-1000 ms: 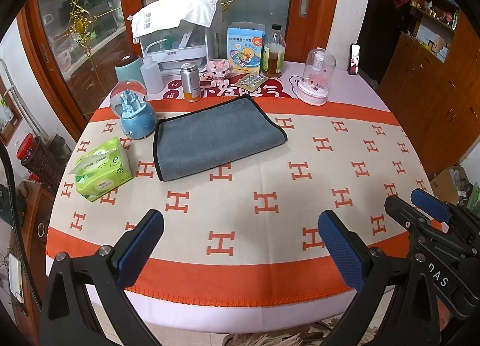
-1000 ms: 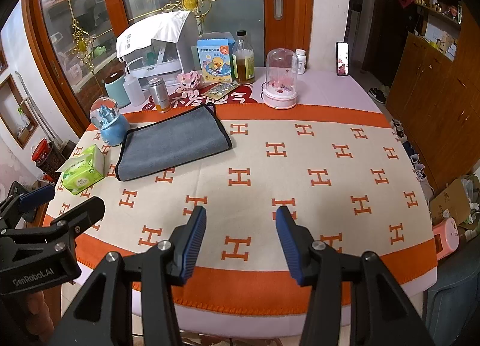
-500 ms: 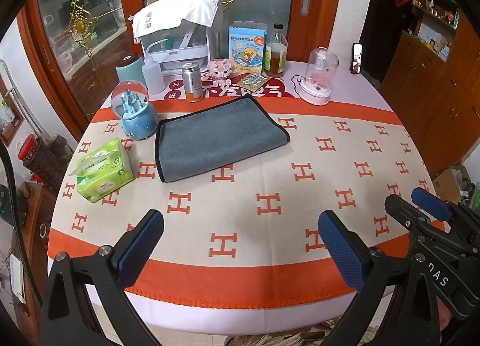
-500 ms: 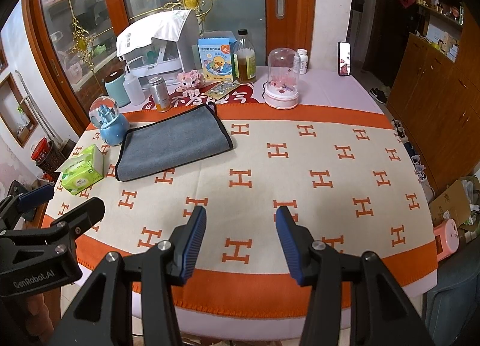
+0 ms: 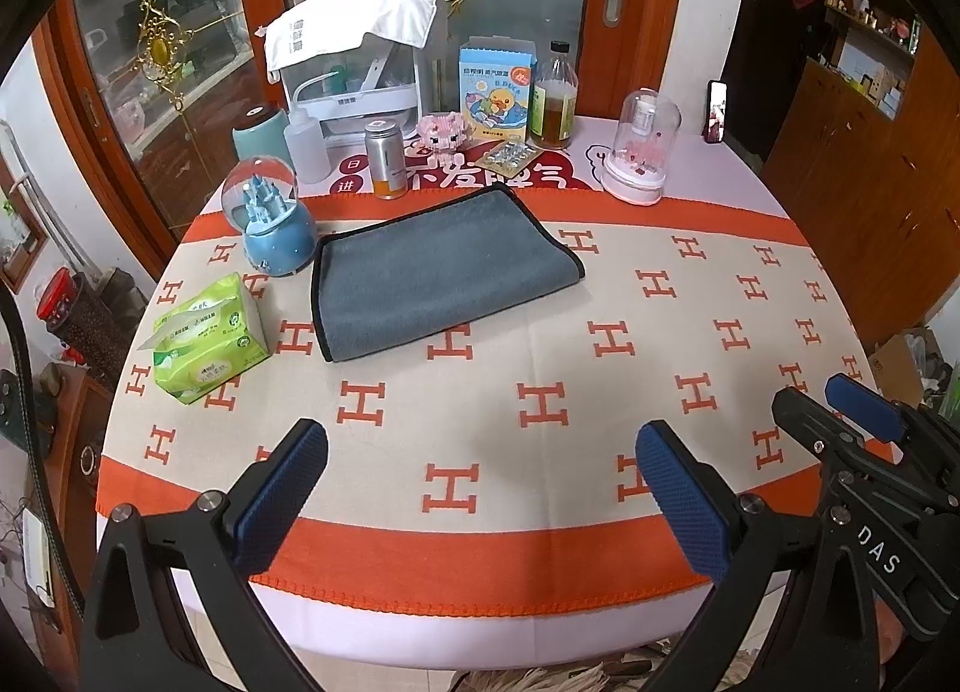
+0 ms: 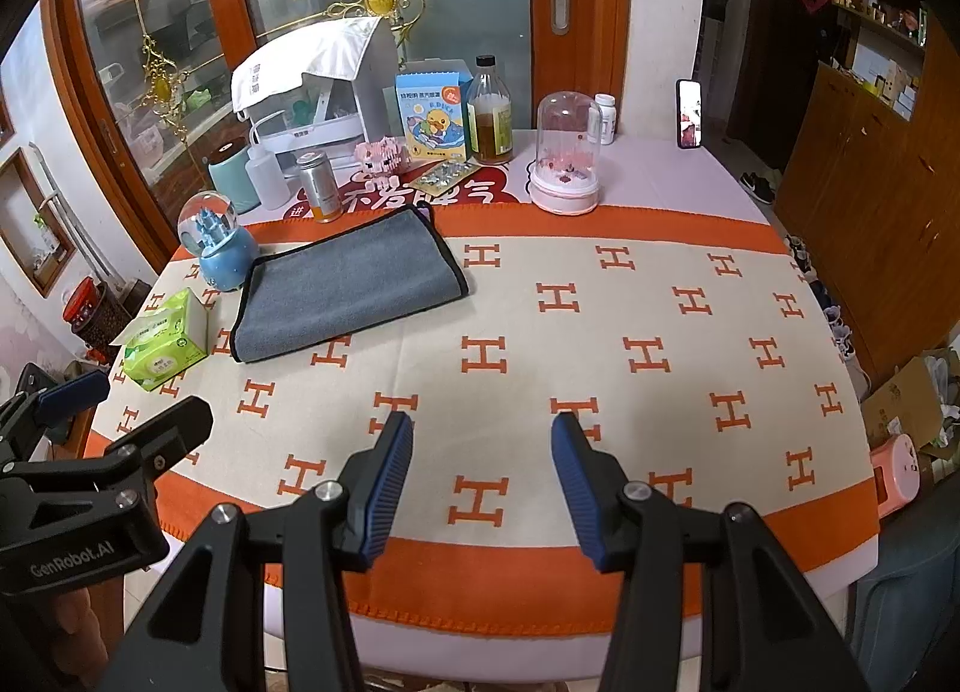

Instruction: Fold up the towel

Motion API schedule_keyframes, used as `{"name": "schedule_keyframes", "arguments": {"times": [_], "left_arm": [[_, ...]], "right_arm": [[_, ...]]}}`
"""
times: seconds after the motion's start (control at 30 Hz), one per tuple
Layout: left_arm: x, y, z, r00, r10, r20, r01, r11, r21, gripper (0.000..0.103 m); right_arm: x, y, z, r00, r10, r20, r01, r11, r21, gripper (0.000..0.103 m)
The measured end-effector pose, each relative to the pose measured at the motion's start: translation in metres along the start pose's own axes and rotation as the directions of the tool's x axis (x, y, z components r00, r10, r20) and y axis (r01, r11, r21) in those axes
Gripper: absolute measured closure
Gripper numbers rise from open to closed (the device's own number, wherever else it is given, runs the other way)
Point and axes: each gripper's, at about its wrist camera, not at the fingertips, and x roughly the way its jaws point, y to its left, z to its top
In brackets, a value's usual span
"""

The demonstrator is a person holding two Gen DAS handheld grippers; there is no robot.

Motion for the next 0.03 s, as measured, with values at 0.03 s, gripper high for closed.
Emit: {"name": "schedule_keyframes", "arguments": {"times": [0.03], "left_arm": [[0.0005,0.0014,-0.0007,1.0,0.001,-0.001,-0.001,1.0,0.0,0.001]], "right_arm": [[-0.0006,0.0009,0.0006,1.0,0.0,0.0,0.0,1.0,0.0,0.054]]}}
